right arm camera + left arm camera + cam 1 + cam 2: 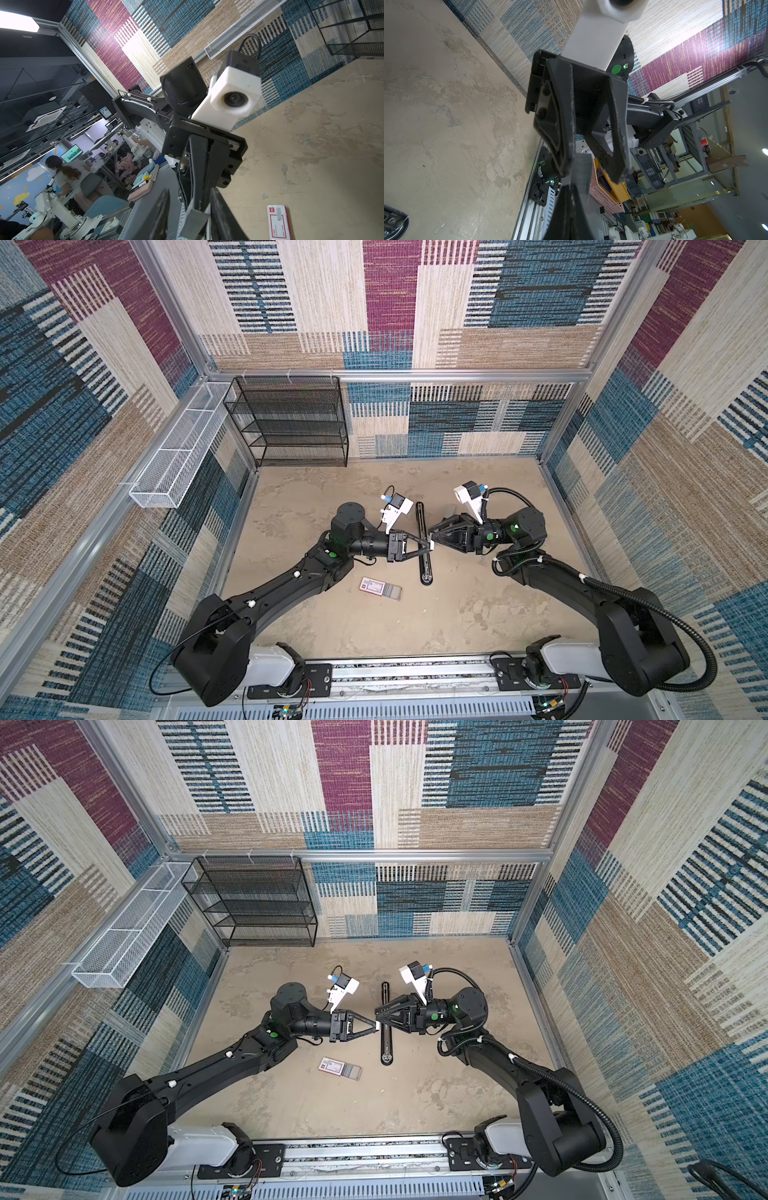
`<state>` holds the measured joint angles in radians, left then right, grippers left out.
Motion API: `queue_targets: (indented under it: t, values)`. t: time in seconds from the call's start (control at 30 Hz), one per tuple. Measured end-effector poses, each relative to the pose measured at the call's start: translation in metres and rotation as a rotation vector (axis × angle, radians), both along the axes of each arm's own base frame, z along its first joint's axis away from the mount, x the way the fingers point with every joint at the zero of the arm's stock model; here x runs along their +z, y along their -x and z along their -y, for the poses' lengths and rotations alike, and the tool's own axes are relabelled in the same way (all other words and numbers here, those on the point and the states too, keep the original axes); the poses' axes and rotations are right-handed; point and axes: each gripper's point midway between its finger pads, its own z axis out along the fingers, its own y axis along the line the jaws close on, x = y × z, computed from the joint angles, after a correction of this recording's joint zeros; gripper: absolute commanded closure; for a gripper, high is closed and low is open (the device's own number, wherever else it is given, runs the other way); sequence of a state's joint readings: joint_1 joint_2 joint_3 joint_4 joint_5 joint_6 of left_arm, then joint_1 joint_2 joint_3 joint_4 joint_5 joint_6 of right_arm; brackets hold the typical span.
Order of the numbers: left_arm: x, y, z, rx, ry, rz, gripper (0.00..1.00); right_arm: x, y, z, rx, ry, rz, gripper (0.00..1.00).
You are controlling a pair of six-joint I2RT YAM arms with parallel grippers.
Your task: Load the staples into the stapler
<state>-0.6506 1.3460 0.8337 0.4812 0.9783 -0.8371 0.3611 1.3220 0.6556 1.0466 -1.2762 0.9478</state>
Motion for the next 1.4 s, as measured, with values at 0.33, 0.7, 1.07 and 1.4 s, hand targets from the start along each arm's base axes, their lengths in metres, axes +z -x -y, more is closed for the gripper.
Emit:
queue_targets:
  t: [0.33, 0.7, 1.07, 1.4]
  values:
    - [-0.001, 0.000, 0.000, 0.001, -0.001, -0.001, 1.00, -0.005, -0.001, -0.001, -0.003, 0.017, -0.013, 0.79]
    - [-0.005, 0.001, -0.002, 0.007, -0.010, -0.009, 0.73, -0.001, 0.001, 0.000, -0.006, 0.013, 0.016, 0.81]
    - [-0.015, -0.002, -0.012, 0.046, -0.023, -0.027, 0.70, 0.003, 0.000, 0.000, -0.027, 0.025, 0.034, 0.81]
    - [-0.057, -0.026, -0.051, 0.279, -0.188, -0.086, 0.71, -0.001, -0.056, -0.005, -0.241, 0.124, -0.002, 0.80]
